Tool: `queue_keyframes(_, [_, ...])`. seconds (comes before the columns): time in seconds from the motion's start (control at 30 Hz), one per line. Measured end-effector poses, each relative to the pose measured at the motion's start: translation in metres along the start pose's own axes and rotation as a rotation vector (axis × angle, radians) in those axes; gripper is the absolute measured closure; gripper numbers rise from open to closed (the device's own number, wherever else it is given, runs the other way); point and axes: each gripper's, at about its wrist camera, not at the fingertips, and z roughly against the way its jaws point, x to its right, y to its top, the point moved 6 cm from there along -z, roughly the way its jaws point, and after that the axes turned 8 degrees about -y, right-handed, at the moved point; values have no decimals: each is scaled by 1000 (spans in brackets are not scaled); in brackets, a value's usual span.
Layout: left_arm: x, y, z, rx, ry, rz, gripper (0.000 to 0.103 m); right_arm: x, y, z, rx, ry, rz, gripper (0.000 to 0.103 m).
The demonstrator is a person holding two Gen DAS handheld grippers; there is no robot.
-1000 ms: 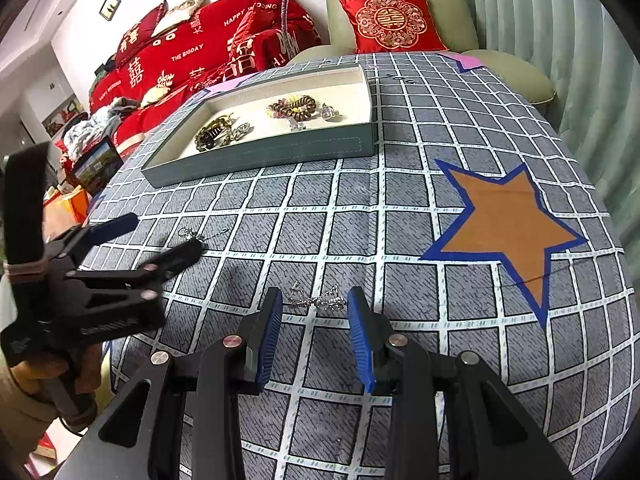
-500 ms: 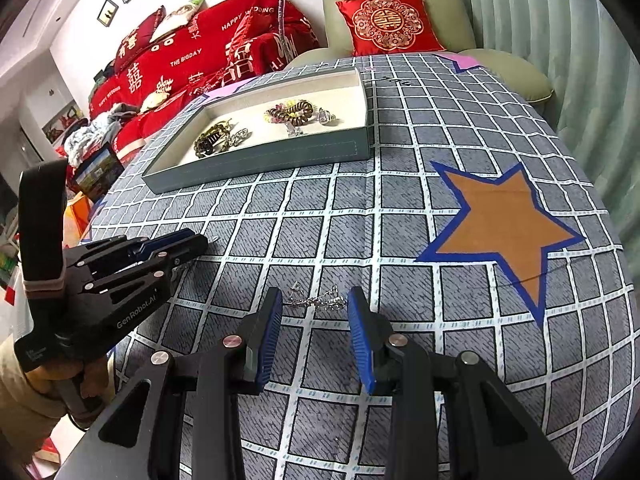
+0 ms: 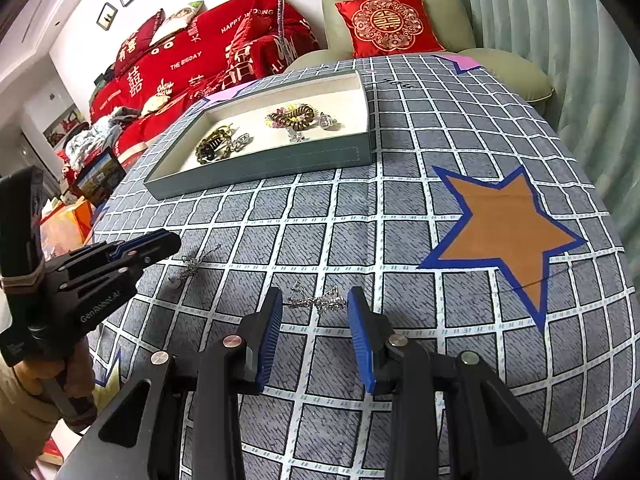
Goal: Organize jewelry
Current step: 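Carry the chain bracelet and earring with both grippers into the tray box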
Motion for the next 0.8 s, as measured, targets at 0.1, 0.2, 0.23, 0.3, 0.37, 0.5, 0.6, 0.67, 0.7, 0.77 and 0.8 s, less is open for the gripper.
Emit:
queue_keyframes(0.1, [-2,-1,5,16,-3,-3,80,0,0,0,0,1,-4,67])
queue_keyframes(0.2, [-4,-1,10,30,-15,-1,80,1,0,-1,-2,2,-6,67])
queue_keyframes(0.23, [-5,-2,10,26,-22,4,80,1,0,-1,-2,2,-6,67])
queue_keyframes(0.3, [-8,-5,9,9,-41,19,79,1,0,0,-3,4,-7,67])
queue_keyframes(0.37, [-10,-7,8,0,-41,24,11,1,0,-1,-4,8,-8,67])
queue_keyframes(0.5, [-6,-13,16,39,11,-32,0,0,-2,-1,-4,13,-7,67])
queue_keyframes(0.6, [-3,-19,9,15,50,-85,0,-1,-2,-3,-9,16,-8,67])
queue_keyframes(0.67, [-1,-20,4,-1,48,-104,3,-2,-3,-4,-11,18,-8,67])
queue_keyframes(0.7, [1,-19,2,-9,40,-110,8,-3,-4,-4,-12,19,-7,67])
queue_keyframes(0.77, [5,-19,-8,-46,15,-124,22,-3,-4,-4,-13,17,-5,67])
queue_keyframes(0.8, [8,-19,-12,-61,8,-131,27,-3,-4,-4,-13,18,-7,67])
